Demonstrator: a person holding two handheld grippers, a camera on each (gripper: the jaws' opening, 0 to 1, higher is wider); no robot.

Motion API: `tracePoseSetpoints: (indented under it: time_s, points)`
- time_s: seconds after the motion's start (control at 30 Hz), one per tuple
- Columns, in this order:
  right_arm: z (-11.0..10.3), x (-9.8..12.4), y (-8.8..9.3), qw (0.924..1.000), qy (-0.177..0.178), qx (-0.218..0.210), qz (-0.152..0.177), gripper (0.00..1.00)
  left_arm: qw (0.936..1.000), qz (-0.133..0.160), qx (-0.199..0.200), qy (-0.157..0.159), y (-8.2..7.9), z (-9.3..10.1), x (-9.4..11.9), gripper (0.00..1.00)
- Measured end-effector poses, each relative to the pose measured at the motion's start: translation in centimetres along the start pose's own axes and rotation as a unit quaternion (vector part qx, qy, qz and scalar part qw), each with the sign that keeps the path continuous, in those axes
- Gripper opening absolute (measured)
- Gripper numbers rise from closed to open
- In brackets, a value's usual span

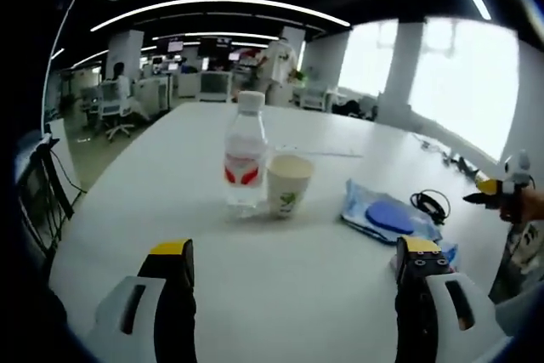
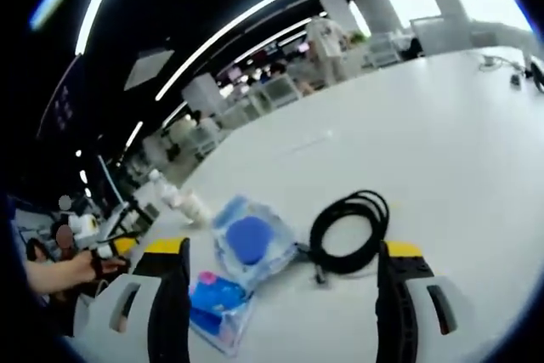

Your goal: Arrange the tabletop items into an orderly group along one side of the table until the central work area is clear of visible clutter.

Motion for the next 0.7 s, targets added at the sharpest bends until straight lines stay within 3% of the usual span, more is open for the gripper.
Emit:
tracePoseSetpoints:
  time_s: [0.33,0.47,0.7]
  points:
    - [-0.7,-1.6,0.5,0.9998,-0.005,-0.011,-0.012,0.87,0.9999,-0.005,0.014,-0.008,0.1,-0.2,-0.9,0.96]
    - [-1.0,-1.9,0.9,0.9996,-0.006,-0.027,-0.01,0.83,0.9999,-0.013,-0.009,0.004,0.2,1.1,-2.0,0.96]
    - [-2.9,-2.9,1.8,0.9985,-0.029,-0.043,-0.02,0.79,0.9979,-0.03,-0.018,0.054,0.1,4.5,-5.3,0.93]
Point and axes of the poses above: the point that each gripper's makers call its tool centre point, and the gripper's own axes: x roughly backward along the fingers, z roughly to its right, y roughly out of its underside, the point moved 8 cm from there along x, roughly backward along the fingers, and after that the axes turned 7 degrees about x, right-handed, at the moved point
